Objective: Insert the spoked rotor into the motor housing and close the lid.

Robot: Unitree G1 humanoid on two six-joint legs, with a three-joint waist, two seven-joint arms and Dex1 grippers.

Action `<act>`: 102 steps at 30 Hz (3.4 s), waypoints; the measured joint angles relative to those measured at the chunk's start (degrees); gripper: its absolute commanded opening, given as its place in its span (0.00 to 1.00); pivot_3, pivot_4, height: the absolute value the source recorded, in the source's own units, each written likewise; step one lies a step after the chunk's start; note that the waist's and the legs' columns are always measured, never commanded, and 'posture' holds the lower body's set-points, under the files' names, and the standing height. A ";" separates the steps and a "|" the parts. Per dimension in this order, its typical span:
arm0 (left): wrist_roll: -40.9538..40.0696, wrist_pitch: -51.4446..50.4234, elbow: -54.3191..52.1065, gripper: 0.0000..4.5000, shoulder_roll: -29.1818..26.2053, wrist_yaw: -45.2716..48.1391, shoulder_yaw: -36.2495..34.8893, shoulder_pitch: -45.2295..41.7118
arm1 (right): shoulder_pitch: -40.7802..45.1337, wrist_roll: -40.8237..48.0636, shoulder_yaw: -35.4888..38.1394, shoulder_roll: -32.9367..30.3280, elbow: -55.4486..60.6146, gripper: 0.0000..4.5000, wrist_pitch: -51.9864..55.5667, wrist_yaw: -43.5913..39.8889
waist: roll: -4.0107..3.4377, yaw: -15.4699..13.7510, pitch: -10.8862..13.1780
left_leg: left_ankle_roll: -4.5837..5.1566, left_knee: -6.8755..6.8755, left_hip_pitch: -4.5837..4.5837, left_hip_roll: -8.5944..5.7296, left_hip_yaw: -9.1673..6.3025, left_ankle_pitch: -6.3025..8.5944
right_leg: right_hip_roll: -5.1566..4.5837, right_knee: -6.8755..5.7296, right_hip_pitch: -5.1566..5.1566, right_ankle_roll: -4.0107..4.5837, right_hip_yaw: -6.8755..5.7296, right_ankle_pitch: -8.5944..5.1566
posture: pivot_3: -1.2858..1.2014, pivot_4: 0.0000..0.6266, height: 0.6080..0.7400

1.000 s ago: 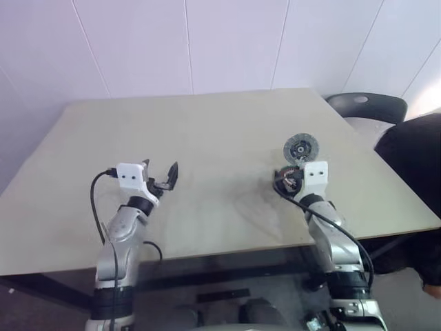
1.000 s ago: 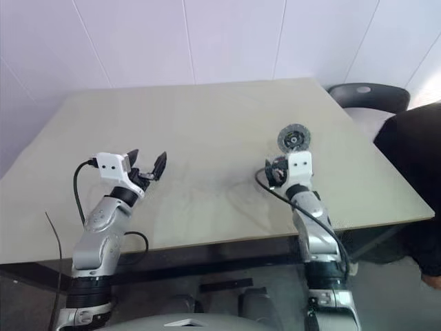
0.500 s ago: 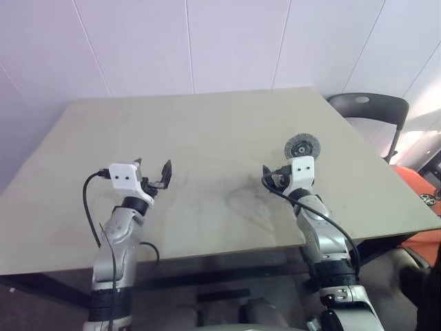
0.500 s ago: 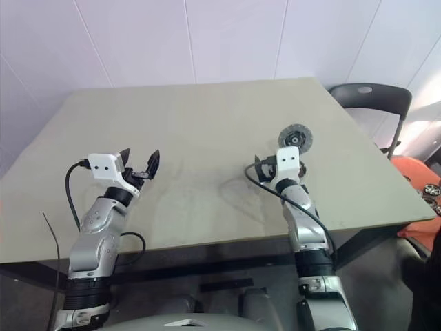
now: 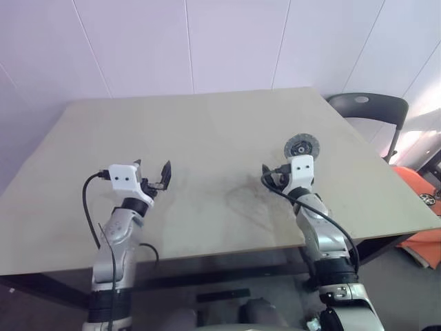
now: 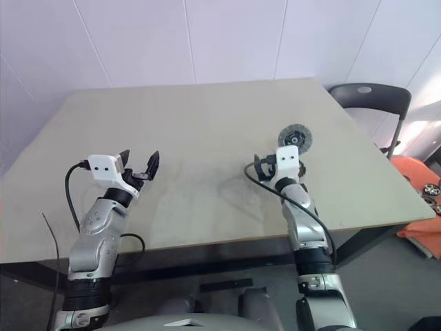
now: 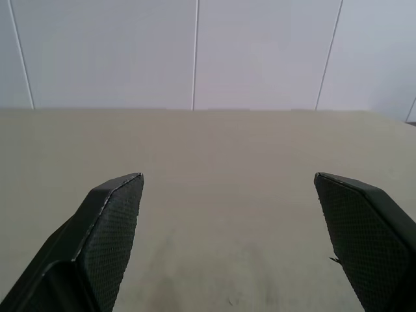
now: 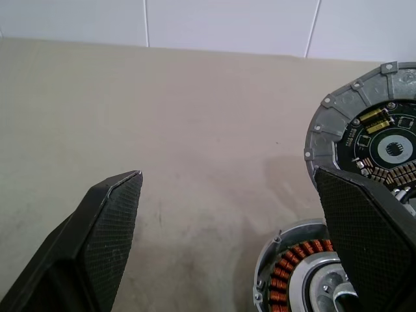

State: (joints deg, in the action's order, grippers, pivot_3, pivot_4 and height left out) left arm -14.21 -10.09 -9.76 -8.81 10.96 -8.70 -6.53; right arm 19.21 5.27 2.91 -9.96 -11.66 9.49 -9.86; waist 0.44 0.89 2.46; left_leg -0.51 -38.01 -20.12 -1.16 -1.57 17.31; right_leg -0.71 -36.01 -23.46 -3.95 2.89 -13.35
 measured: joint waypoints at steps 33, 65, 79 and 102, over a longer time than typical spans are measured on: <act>0.56 0.19 -6.06 0.99 0.83 -4.85 -0.26 6.87 | 1.93 -0.02 -2.41 0.30 -5.40 0.99 -2.31 -3.56 | 0.00 0.04 0.00 | 0.00 0.00 0.04 0.00 0.01 0.00 | -0.02 -0.01 0.03 0.01 0.00 0.00 | 0.52 0.00 1.00; 2.42 6.03 -5.37 0.99 6.92 -10.49 -2.34 9.17 | 13.79 -0.82 -3.92 -0.48 -17.71 0.99 -5.45 -10.69 | 0.00 0.15 -0.01 | 0.00 0.00 0.06 0.01 0.02 0.00 | -0.01 -0.03 0.02 -0.01 0.00 0.02 | 0.52 0.00 1.00; 2.56 7.03 -6.00 0.99 7.37 -11.62 -2.22 10.36 | 15.02 -1.24 -4.50 0.18 -19.88 0.99 -6.66 -11.94 | 0.00 0.04 -0.01 | 0.00 0.00 0.06 0.00 0.01 0.00 | -0.02 -0.03 0.03 0.01 0.00 0.01 | 0.52 0.00 1.00; 3.50 9.57 0.74 0.99 8.98 -10.08 -0.36 4.10 | 16.00 -1.67 -2.47 -3.56 -20.55 0.99 -8.41 -12.01 | 0.00 -0.09 -0.01 | 0.00 0.00 0.02 -0.01 0.01 0.00 | -0.03 -0.02 0.02 -0.04 0.00 0.05 | 0.52 0.00 1.00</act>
State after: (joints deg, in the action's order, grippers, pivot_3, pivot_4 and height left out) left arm -10.72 -0.52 -9.02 0.17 0.88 -9.06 -2.43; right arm 35.21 3.61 0.45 -13.52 -32.20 1.07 -21.87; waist 0.44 0.80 2.45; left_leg -0.51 -38.01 -20.10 -1.17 -1.56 17.31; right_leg -0.74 -36.02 -23.44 -3.99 2.89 -13.30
